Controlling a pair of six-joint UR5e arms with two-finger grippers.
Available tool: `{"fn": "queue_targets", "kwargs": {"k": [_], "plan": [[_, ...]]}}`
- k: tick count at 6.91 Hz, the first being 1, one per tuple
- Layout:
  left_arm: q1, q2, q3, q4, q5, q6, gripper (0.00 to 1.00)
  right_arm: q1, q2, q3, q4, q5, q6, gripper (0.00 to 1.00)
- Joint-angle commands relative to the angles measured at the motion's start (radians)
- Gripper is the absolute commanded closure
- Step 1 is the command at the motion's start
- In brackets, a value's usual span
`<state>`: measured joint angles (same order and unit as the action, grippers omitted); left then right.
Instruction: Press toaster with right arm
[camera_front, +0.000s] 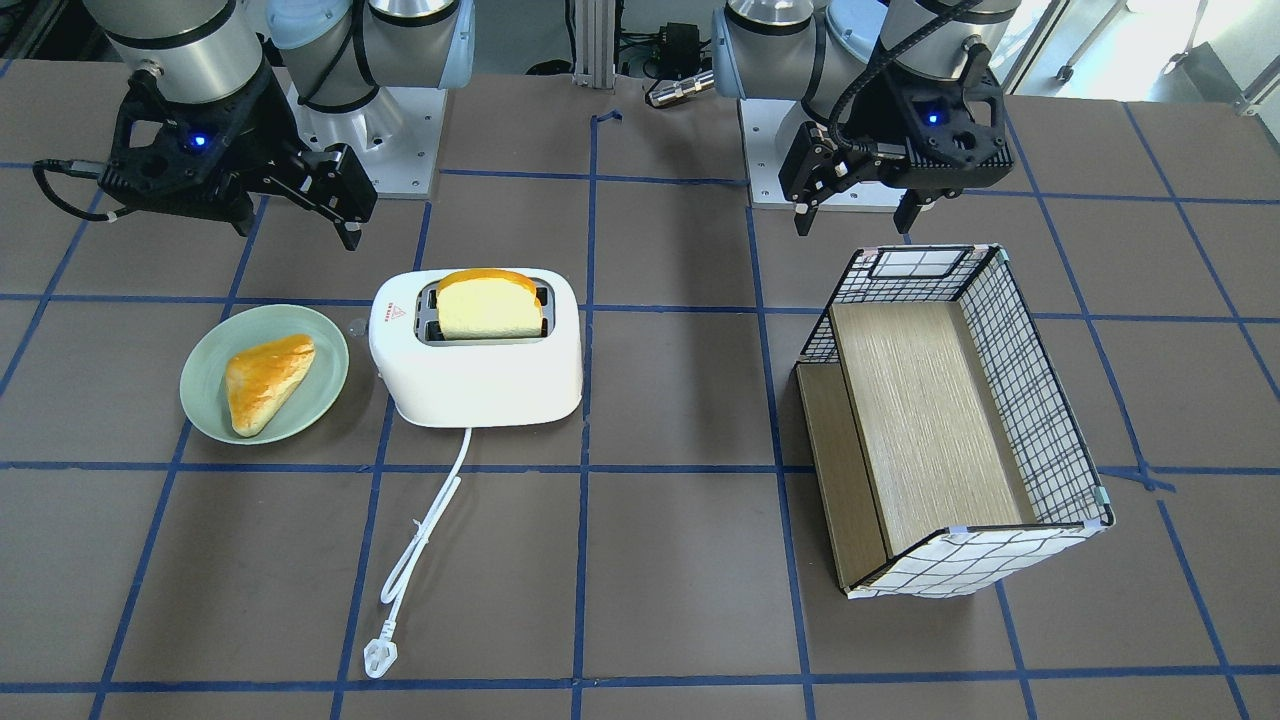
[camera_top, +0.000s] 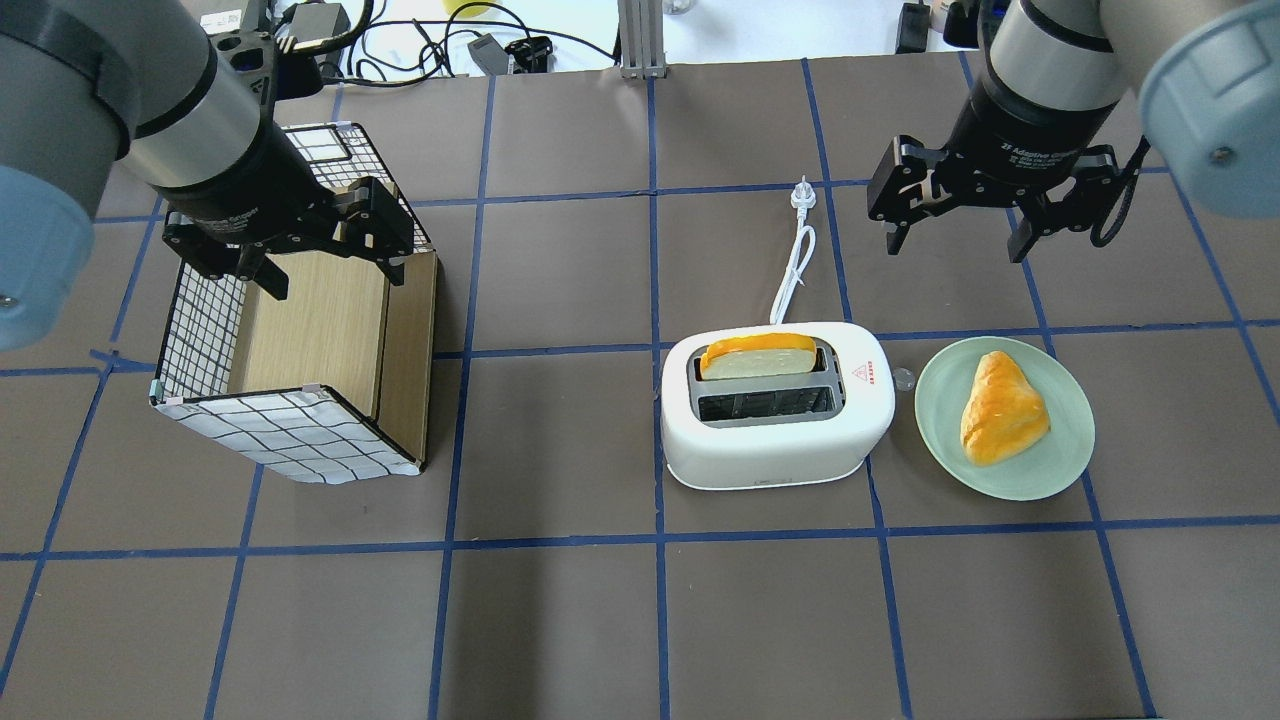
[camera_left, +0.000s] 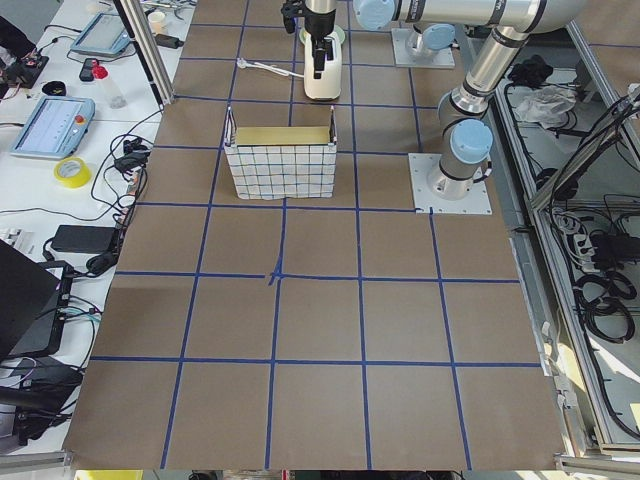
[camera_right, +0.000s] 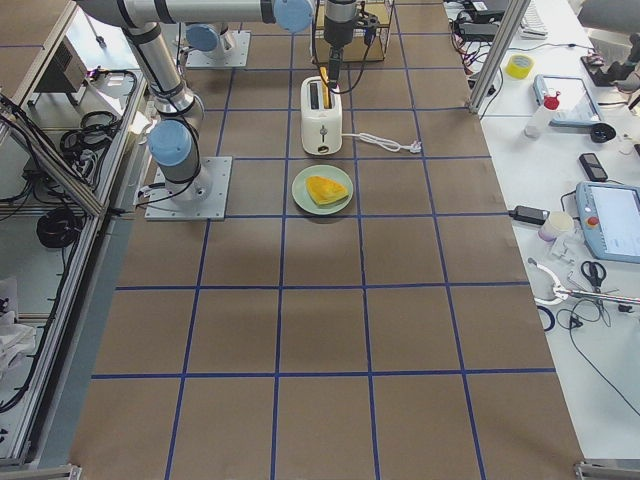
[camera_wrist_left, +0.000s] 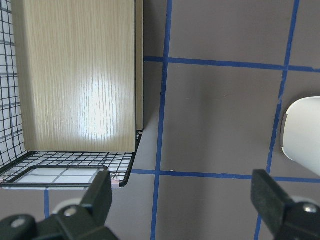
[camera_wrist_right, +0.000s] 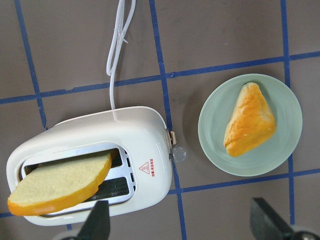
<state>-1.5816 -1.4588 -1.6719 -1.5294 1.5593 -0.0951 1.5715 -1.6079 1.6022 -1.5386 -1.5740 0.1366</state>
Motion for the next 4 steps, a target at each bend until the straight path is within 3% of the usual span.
{"fn": "queue_targets", "kwargs": {"k": [1, 4], "plan": [[0.0, 0.0, 0.001, 0.0, 0.001, 0.0, 0.0, -0.001, -0.001, 0.001, -0.002, 0.005, 0.0, 0.0], [0.0, 0.0, 0.001, 0.0, 0.001, 0.0, 0.0, 0.004, -0.004, -0.001, -0.015, 0.005, 0.008, 0.0]]}}
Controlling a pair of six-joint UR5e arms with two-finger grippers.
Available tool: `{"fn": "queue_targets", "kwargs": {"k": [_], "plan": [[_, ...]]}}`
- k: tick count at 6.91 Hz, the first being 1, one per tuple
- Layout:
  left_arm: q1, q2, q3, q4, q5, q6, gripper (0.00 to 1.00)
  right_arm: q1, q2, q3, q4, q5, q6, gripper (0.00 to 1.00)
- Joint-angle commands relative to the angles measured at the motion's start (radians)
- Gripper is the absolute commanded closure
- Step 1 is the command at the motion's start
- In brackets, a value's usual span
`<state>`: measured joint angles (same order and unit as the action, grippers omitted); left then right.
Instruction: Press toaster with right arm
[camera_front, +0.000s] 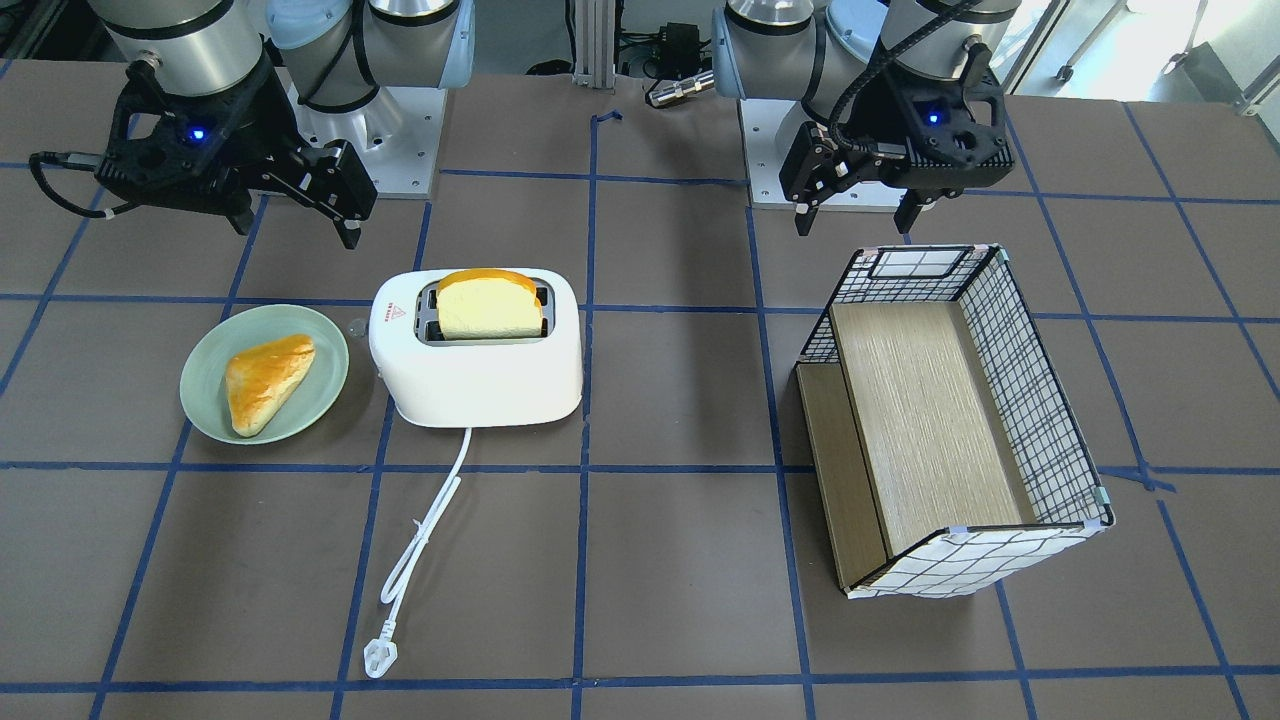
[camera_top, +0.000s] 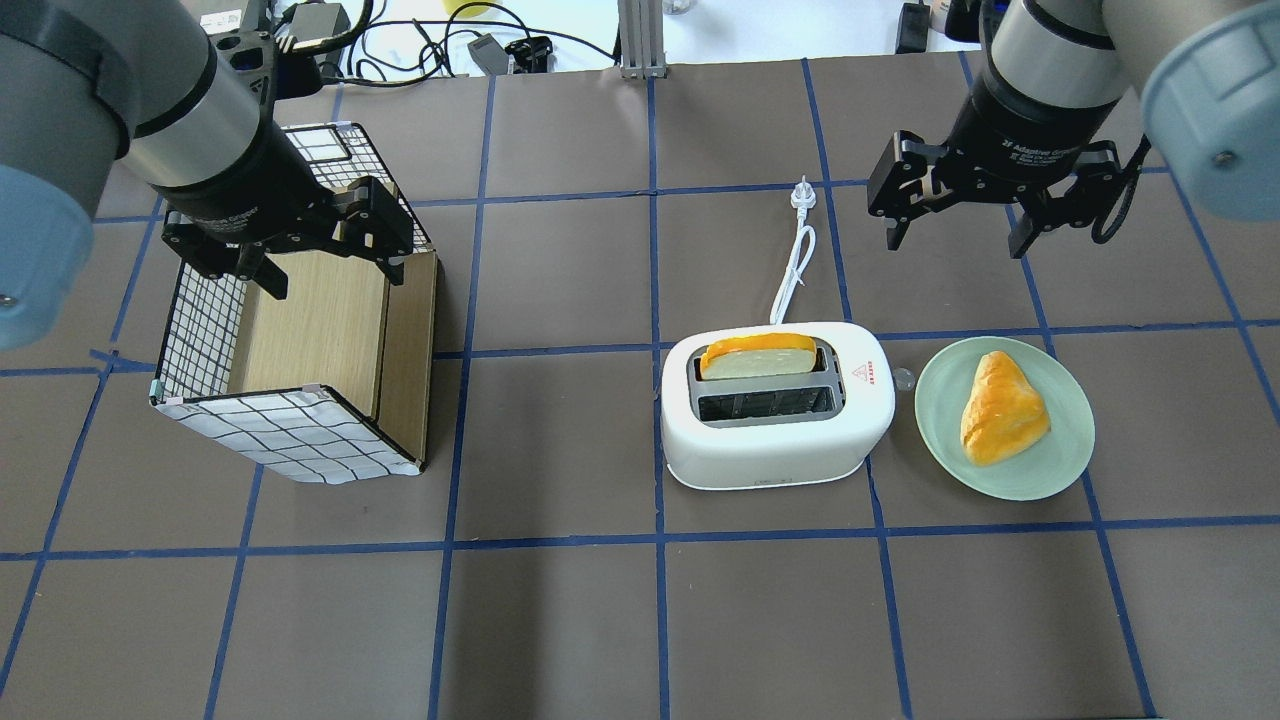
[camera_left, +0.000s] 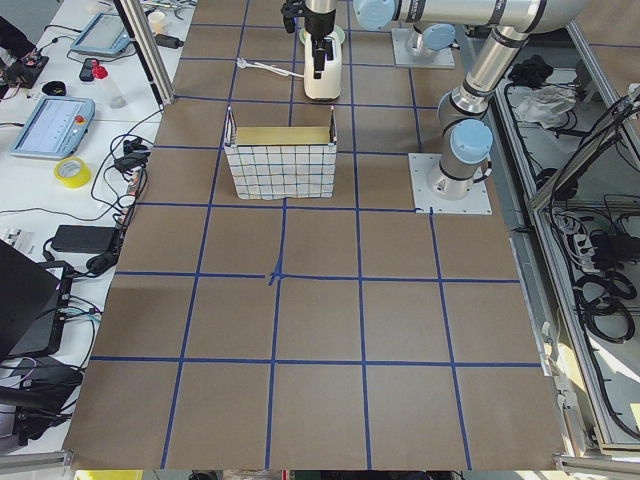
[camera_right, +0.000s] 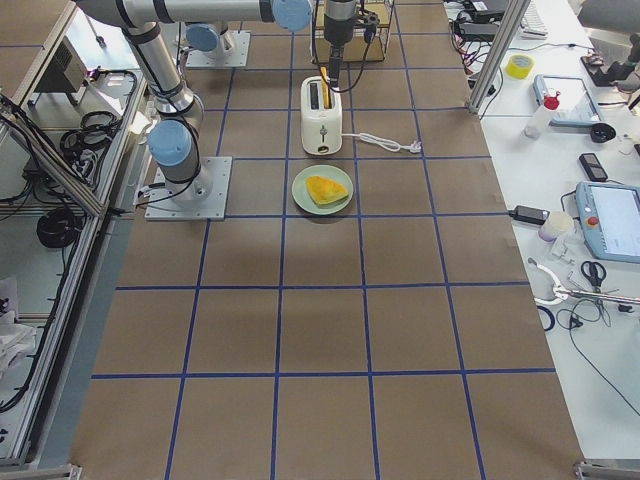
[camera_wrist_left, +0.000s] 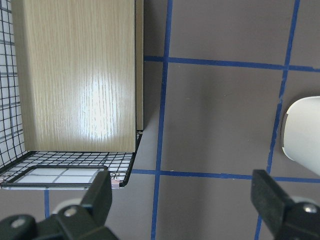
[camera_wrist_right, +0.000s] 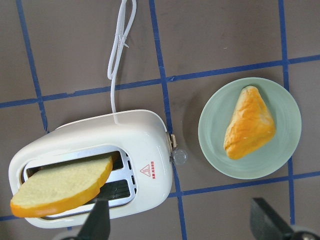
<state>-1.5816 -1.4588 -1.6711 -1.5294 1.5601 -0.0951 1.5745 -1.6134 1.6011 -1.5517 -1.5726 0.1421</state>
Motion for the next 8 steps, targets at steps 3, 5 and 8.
{"fn": "queue_targets", "kwargs": {"k": [3, 5, 8], "plan": [[0.0, 0.0, -0.001, 0.0, 0.0, 0.0, 0.0, -0.002, 0.004, -0.003, -0.014, -0.01, -0.004, 0.0], [0.0, 0.0, -0.001, 0.0, 0.0, 0.0, 0.0, -0.004, 0.004, -0.003, -0.014, -0.007, 0.002, 0.0], [0.0, 0.0, -0.001, 0.0, 0.0, 0.0, 0.0, -0.004, 0.006, -0.001, -0.013, -0.006, 0.002, 0.0]]}}
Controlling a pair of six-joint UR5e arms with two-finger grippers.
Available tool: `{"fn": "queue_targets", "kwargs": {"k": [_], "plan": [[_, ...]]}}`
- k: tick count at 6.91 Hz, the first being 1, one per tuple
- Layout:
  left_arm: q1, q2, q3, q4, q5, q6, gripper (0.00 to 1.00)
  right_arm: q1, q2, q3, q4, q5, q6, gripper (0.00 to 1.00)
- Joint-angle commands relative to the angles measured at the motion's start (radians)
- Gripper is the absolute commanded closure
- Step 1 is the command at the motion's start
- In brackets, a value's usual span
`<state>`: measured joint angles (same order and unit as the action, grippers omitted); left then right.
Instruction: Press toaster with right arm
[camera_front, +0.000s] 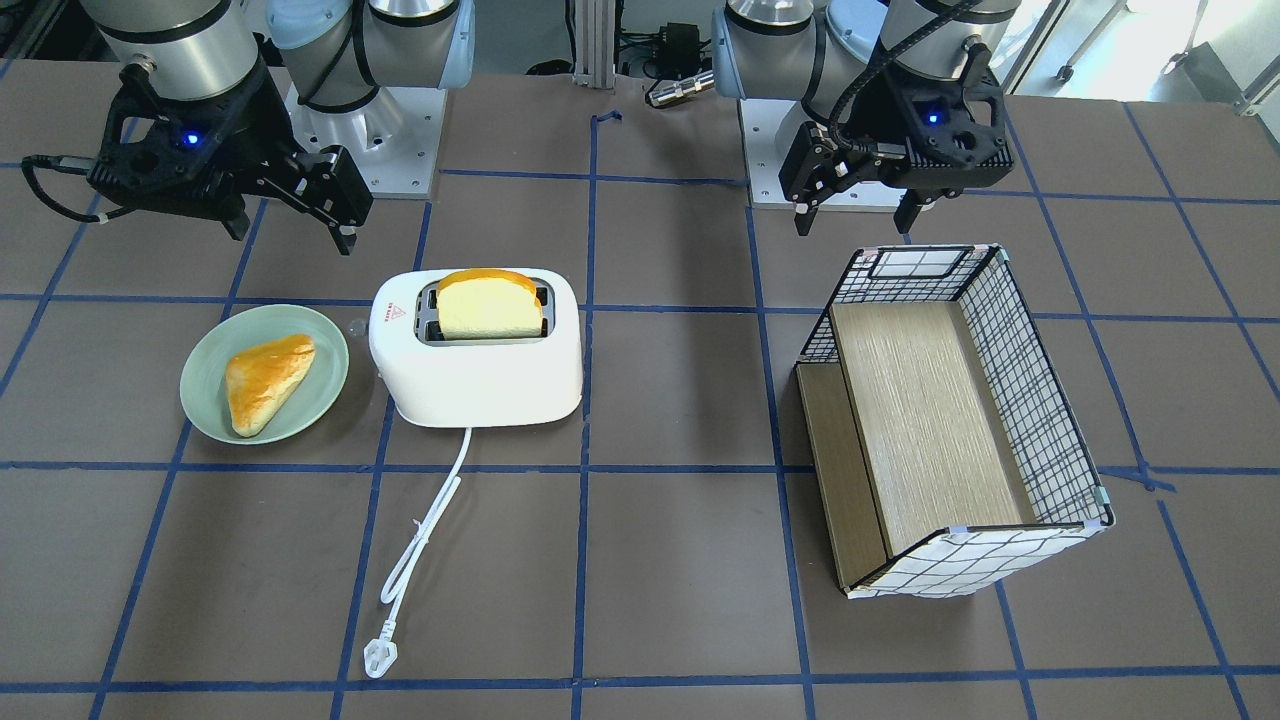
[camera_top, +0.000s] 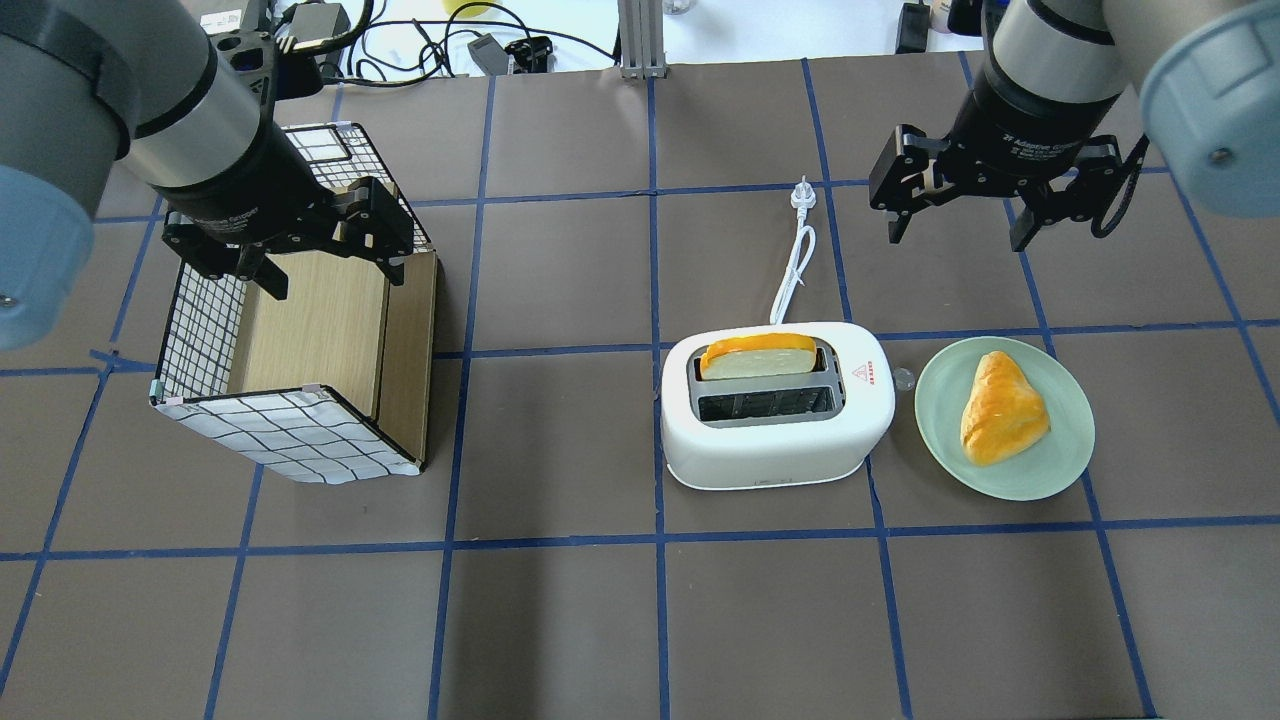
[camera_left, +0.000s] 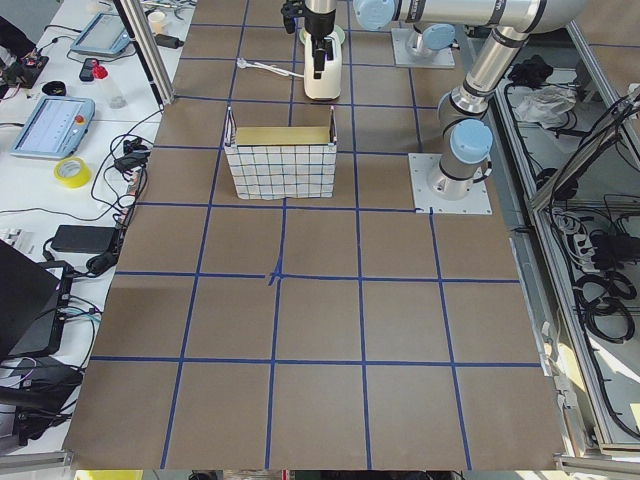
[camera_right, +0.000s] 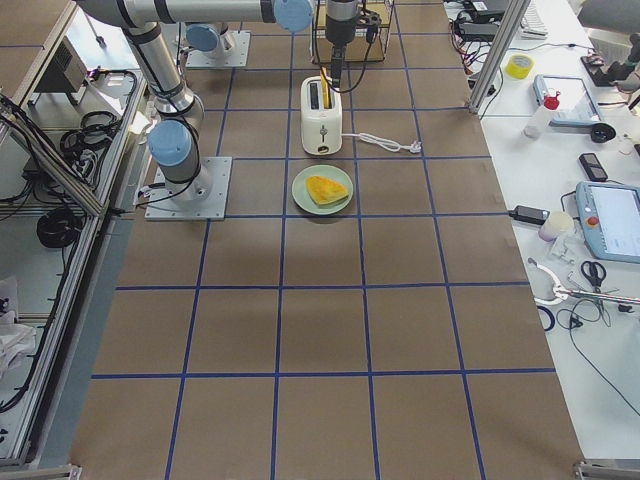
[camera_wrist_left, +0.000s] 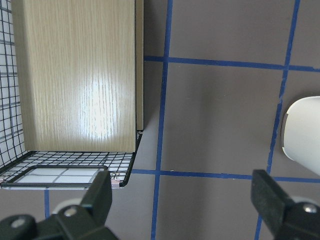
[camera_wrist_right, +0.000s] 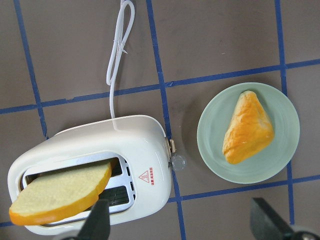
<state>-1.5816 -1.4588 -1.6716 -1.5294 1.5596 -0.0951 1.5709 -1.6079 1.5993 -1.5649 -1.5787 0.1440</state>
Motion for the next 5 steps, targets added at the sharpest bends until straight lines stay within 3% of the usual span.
{"fn": "queue_targets", "kwargs": {"k": [1, 5], "plan": [[0.0, 0.0, 0.0, 0.0, -0.001, 0.0, 0.0, -0.002, 0.0, 0.001, 0.002, -0.001, 0.0, 0.0], [0.0, 0.0, 0.0, 0.0, 0.0, 0.0, 0.0, -0.011, 0.0, 0.004, -0.006, 0.005, -0.003, 0.0]]}}
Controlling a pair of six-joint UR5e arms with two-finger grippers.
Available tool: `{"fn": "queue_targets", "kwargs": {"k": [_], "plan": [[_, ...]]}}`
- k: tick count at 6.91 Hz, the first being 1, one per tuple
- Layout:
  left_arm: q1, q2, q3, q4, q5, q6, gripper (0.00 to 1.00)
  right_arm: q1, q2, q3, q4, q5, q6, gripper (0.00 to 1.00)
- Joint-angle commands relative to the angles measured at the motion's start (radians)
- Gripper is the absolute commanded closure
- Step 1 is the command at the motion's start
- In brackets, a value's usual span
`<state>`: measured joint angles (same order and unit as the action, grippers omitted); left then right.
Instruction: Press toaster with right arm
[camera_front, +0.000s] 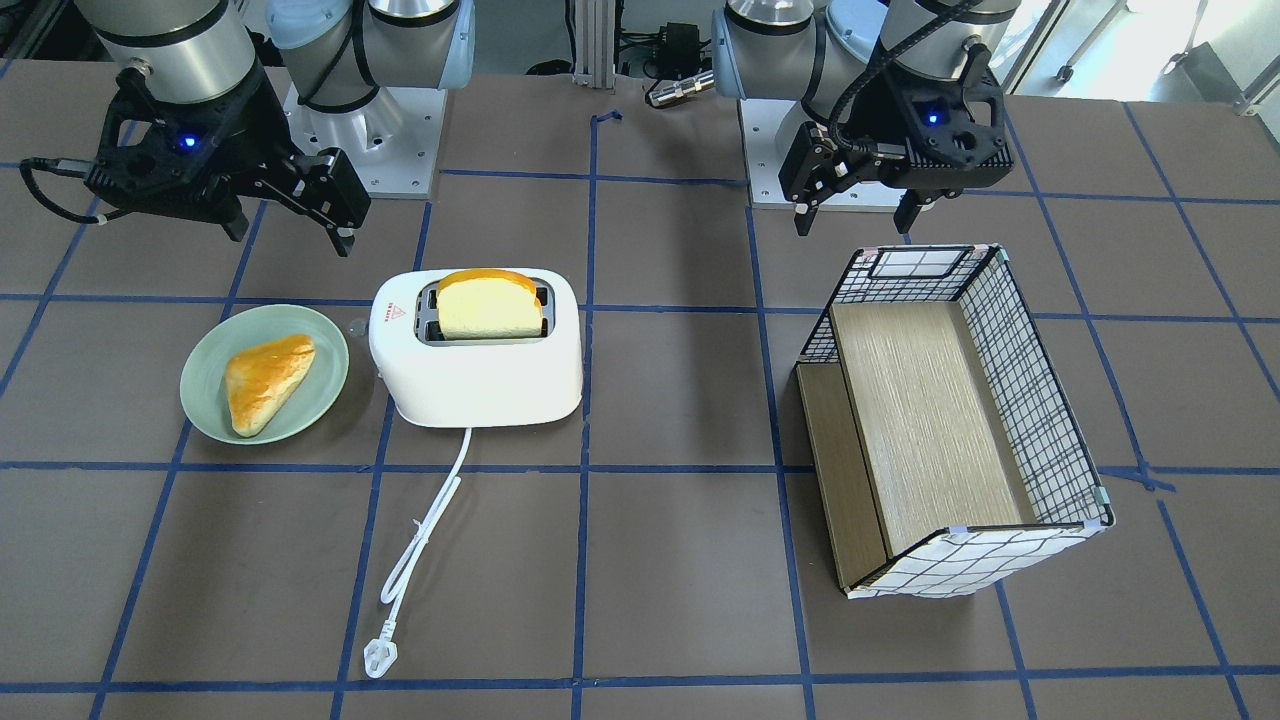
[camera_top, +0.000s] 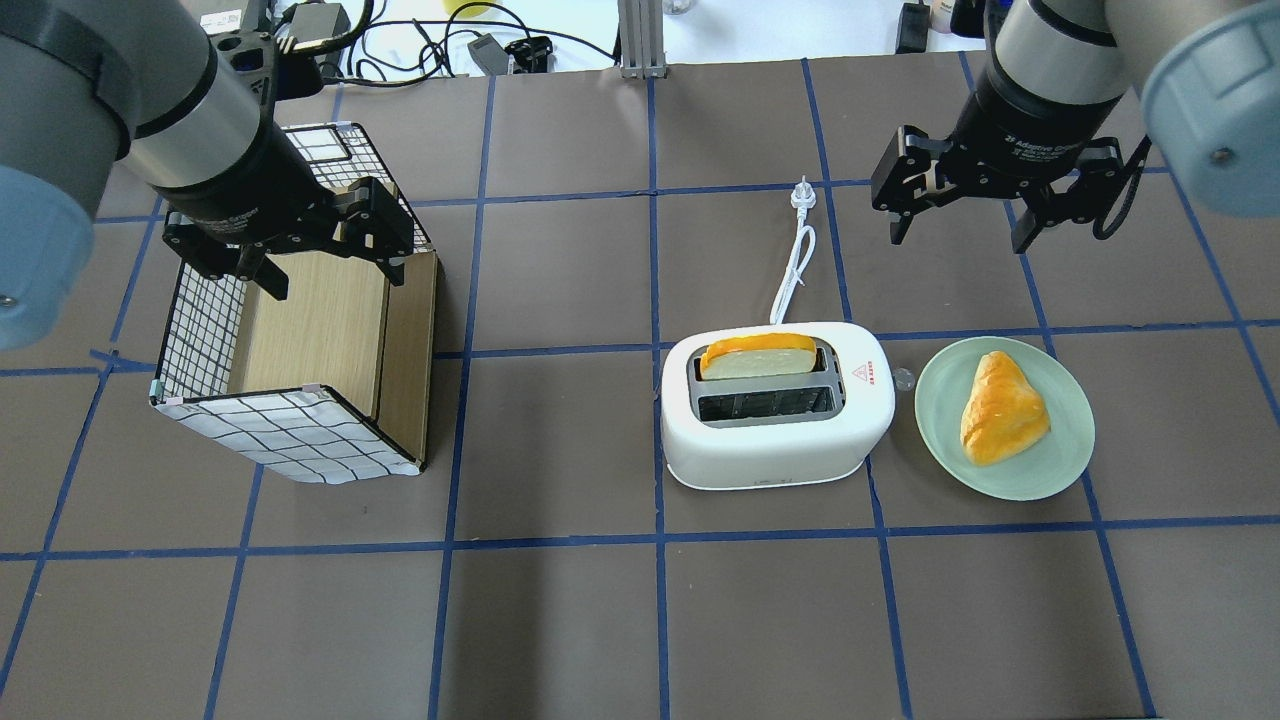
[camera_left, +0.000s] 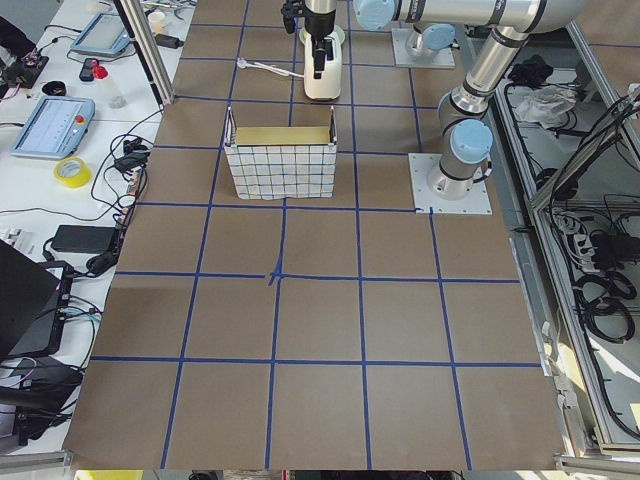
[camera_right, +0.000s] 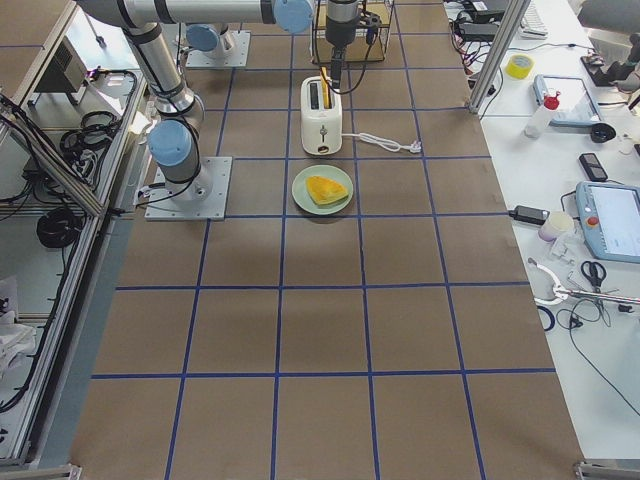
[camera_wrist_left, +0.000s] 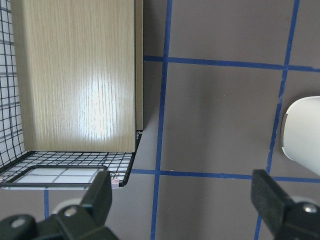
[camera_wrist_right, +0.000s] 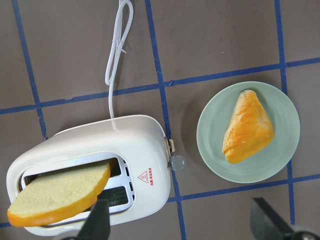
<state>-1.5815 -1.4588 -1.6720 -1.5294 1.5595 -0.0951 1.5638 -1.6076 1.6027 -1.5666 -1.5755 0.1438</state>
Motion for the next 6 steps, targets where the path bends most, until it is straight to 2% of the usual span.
{"fn": "queue_targets", "kwargs": {"k": [1, 4, 5, 6], "plan": [[0.0, 0.0, 0.001, 0.0, 0.001, 0.0, 0.0, -0.011, 0.0, 0.002, -0.003, 0.003, -0.001, 0.0], [0.0, 0.0, 0.0, 0.0, 0.001, 0.0, 0.0, -0.031, 0.002, 0.003, 0.0, 0.005, -0.059, 0.0], [0.0, 0.0, 0.0, 0.0, -0.001, 0.0, 0.0, -0.05, 0.0, 0.006, 0.005, 0.008, -0.075, 0.04], [0.0, 0.0, 0.001, 0.0, 0.001, 0.0, 0.0, -0.057, 0.002, 0.009, -0.004, 0.011, -0.099, 0.16]]}}
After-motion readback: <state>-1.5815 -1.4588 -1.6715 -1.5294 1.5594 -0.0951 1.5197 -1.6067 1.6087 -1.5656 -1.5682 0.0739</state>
